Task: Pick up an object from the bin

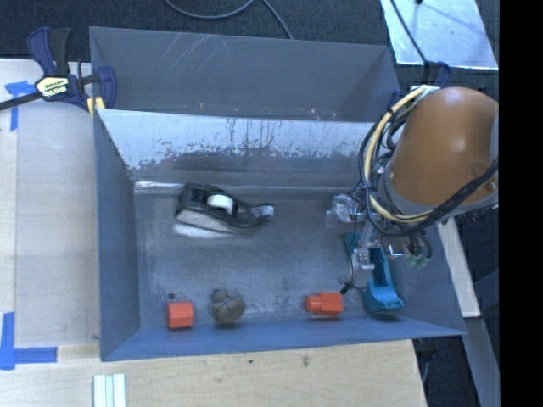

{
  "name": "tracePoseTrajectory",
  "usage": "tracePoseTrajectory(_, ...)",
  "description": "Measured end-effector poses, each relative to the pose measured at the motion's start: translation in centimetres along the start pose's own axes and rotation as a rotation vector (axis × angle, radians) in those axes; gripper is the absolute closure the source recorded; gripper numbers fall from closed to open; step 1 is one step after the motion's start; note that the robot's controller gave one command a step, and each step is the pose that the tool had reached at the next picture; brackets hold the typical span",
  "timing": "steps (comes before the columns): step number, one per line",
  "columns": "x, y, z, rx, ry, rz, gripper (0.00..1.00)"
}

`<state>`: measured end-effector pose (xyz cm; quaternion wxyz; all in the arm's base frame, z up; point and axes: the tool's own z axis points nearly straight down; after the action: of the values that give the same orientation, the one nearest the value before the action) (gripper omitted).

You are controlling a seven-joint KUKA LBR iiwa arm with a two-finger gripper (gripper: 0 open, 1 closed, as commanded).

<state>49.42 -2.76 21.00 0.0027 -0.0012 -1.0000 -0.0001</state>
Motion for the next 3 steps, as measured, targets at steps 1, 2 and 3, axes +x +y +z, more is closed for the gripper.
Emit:
tracePoseTrajectory(1, -0.2, 0.0, -0.5, 0.001, -0.009, -0.001, 0.0)
tracePoseTrajectory(2, 0.4, -1.6, 7.1, 0.001, -0.01, -0.044, 0.0)
tracePoseTrajectory(3, 0.7, -1.9, 11.6, 0.0, -0.002, -0.04, 0.0)
